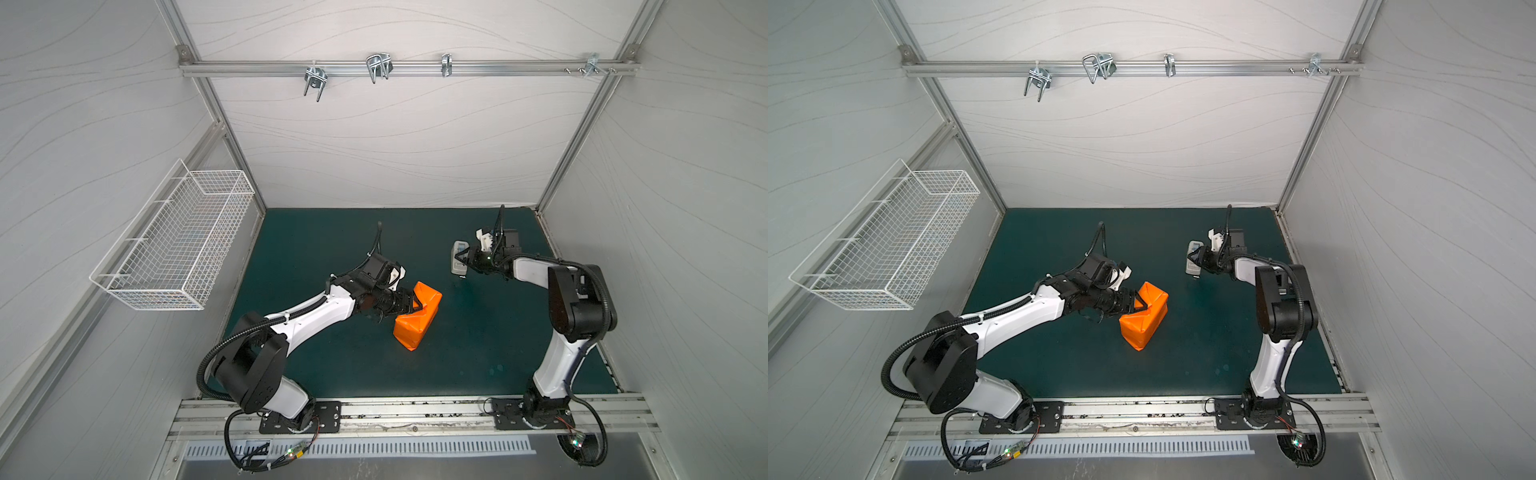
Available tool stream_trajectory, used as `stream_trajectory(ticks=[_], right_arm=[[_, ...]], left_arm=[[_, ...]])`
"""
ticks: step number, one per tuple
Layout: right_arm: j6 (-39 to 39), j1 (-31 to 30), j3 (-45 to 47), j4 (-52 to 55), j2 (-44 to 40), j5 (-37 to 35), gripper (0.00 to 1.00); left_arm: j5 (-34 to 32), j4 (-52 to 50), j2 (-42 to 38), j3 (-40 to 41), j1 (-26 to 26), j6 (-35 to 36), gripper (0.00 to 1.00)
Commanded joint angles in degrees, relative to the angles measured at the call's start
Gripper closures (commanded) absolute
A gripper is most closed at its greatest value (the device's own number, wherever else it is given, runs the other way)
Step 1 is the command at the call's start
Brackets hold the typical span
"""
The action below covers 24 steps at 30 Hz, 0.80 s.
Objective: Wrap a gift box in wrapping paper
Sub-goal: Tear off the tape with the cutter.
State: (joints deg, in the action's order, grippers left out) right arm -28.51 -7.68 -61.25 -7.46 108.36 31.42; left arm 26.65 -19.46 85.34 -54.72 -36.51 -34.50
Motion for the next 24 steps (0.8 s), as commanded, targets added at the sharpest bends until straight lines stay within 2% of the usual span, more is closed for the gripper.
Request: stream_trajectory(ticks=[1, 12, 24], right_arm=[[-3.0, -0.1, 0.2, -2.8, 1.8, 3.1, 0.65], [-12.6, 1.7, 4.9, -9.7, -1.5, 7.7, 1.00], [-20.0, 2.9, 6.2, -12.1, -3.0, 14.5, 1.00]], left_arm=[[-2.9, -2.9, 0.9, 1.2, -0.2, 0.7, 0.27], [-2.9, -3.1, 0.8, 1.0, -0.2, 0.7, 0.27], [-2.9, -2.7, 1.1, 1.0, -0.2, 0.7, 0.27]])
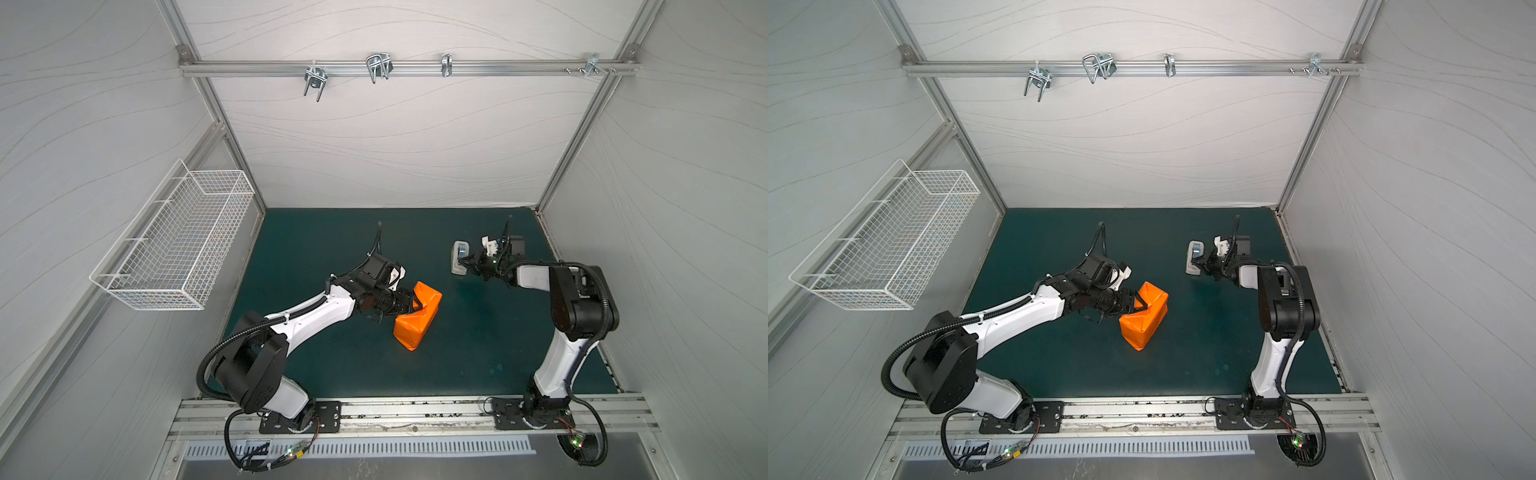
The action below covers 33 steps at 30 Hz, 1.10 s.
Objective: Wrap a gift box in wrapping paper
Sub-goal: Tear off the tape with the cutter.
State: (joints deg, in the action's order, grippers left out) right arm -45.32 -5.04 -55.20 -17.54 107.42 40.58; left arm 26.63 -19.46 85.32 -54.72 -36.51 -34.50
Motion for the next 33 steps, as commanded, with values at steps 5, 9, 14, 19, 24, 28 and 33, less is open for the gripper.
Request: stream_trajectory(ticks=[5, 9, 14, 19, 24, 28, 33], right_arm=[[-4.4, 0.2, 0.9, -1.0, -1.8, 6.4, 1.00], [-3.2, -0.1, 1.5, 1.1, -0.5, 6.1, 1.00], [0.1, -1.1, 1.7, 5.3, 0.3, 3.3, 1.00], [2.2, -1.5, 1.2, 7.9, 1.1, 0.7, 1.00], [4.2, -1.7, 1.0, 10.8, 2.0, -0.9, 1.00], [4.2, -1.7, 2.2, 9.8, 2.0, -1.8, 1.00], [5.9, -1.8, 1.9, 13.4, 1.2, -4.7, 1.00]], left_arm=[[-2.9, -2.6, 1.2, 1.0, -0.2, 0.6, 0.27], [-3.0, -2.8, 1.2, 1.0, -0.2, 0.7, 0.27], [-2.9, -2.6, 1.3, 1.0, -0.2, 0.4, 0.27], [-2.8, -2.6, 1.3, 0.9, -0.1, 0.6, 0.27], [-2.8, -2.5, 1.2, 1.3, -0.2, 0.5, 0.27], [-2.8, -2.2, 1.2, 1.5, -0.2, 0.3, 0.27], [-3.0, -2.7, 0.9, 1.4, -0.2, 0.6, 0.27]])
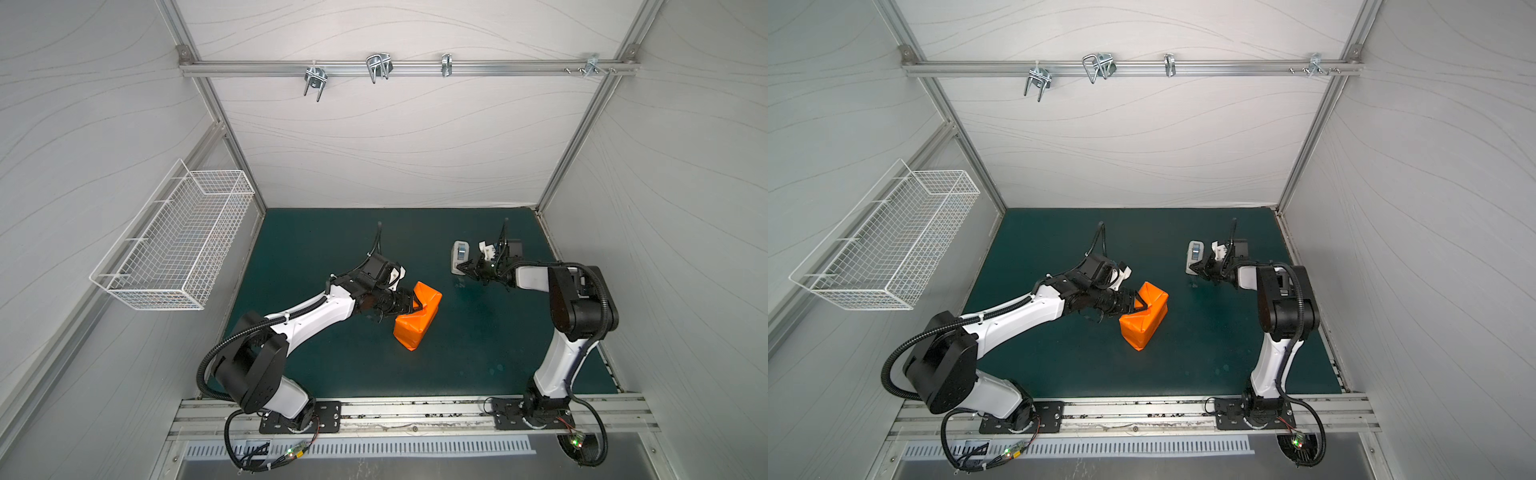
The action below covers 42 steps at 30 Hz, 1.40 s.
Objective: Wrap a gift box in wrapping paper
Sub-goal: Tear off the tape with the cutter.
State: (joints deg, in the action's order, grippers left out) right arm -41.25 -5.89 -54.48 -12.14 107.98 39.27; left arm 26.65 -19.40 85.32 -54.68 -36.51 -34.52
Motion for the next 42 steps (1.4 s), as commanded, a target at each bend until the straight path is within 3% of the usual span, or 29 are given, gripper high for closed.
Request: stream_trajectory(ticks=[1, 8, 29, 35, 42], right_arm=[[2.5, -1.0, 1.3, 8.9, 0.2, -4.3, 1.00], [4.7, -1.0, 1.6, 12.0, -1.2, -7.7, 1.00], [2.5, -1.0, 4.5, 8.7, -3.0, -7.5, 1.00], [3.9, -0.6, 8.9, 6.8, -14.1, -1.1, 1.00], [14.8, -1.8, 6.8, 22.1, -32.7, 6.5, 1.00]], left_arm=[[-3.1, -2.7, 0.8, 1.6, -0.2, 0.5, 0.27], [-2.8, -2.3, 1.2, 1.7, -0.2, 0.3, 0.27], [-2.6, -1.9, 1.5, 1.7, -0.2, 0.2, 0.27], [-2.7, -1.8, 2.0, 1.5, -0.2, 0.2, 0.27], [-2.8, -1.9, 1.9, 1.4, -0.2, 0.4, 0.27]])
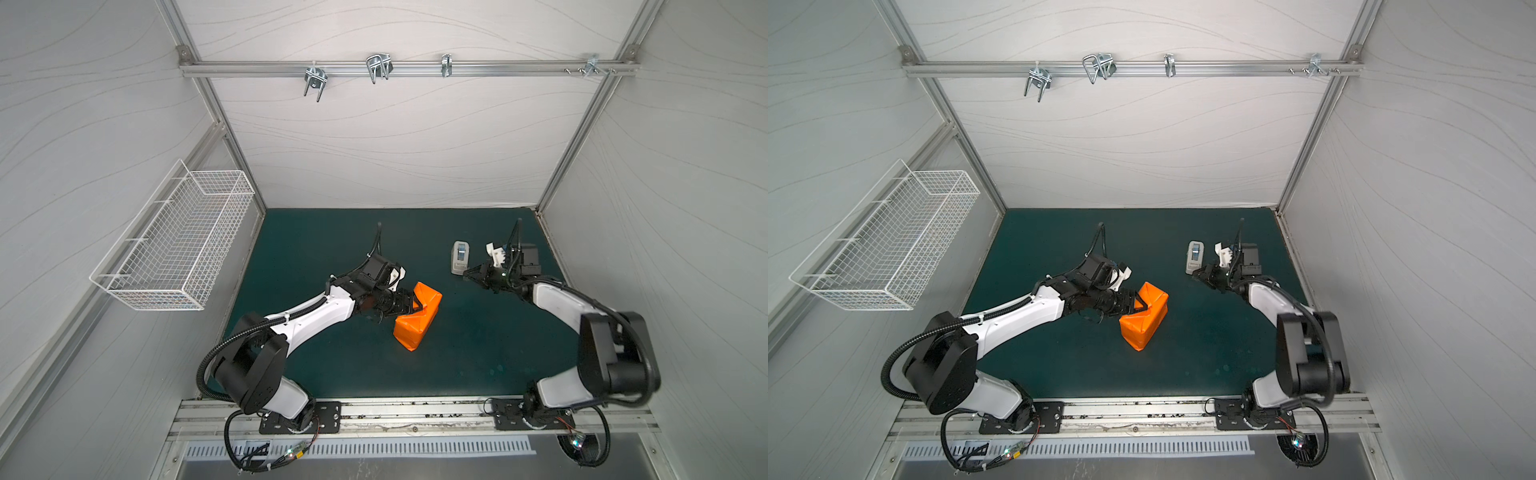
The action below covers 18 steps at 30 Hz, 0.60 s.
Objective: Wrap a gift box in wrapping paper
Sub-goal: Tear off the tape with the cutter, then wrap the gift box with the wrapping paper.
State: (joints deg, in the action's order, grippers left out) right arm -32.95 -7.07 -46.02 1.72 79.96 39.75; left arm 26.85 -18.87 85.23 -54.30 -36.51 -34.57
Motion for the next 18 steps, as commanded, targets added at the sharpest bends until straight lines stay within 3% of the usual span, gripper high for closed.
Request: stream_trajectory(ticks=[1, 6, 13, 18], right_arm=[[8.1, -0.8, -2.4, 10.6, -6.1, 7.6, 1.00], [15.0, -3.5, -7.3, 23.9, -8.8, 13.7, 1.00], [17.3, -11.4, -11.1, 31.5, -9.4, 16.1, 1.00], [17.3, -16.4, -11.5, 30.1, -7.6, 18.9, 1.00]], left_arm=[[-3.0, -2.4, 2.0, 1.0, -0.2, 0.5, 0.27], [-3.3, -2.8, 2.3, 0.8, -0.2, 0.8, 0.27], [-3.2, -3.4, 2.5, 0.3, -0.2, 1.1, 0.27], [-3.0, -2.8, 3.0, 0.5, -0.2, 0.9, 0.27]])
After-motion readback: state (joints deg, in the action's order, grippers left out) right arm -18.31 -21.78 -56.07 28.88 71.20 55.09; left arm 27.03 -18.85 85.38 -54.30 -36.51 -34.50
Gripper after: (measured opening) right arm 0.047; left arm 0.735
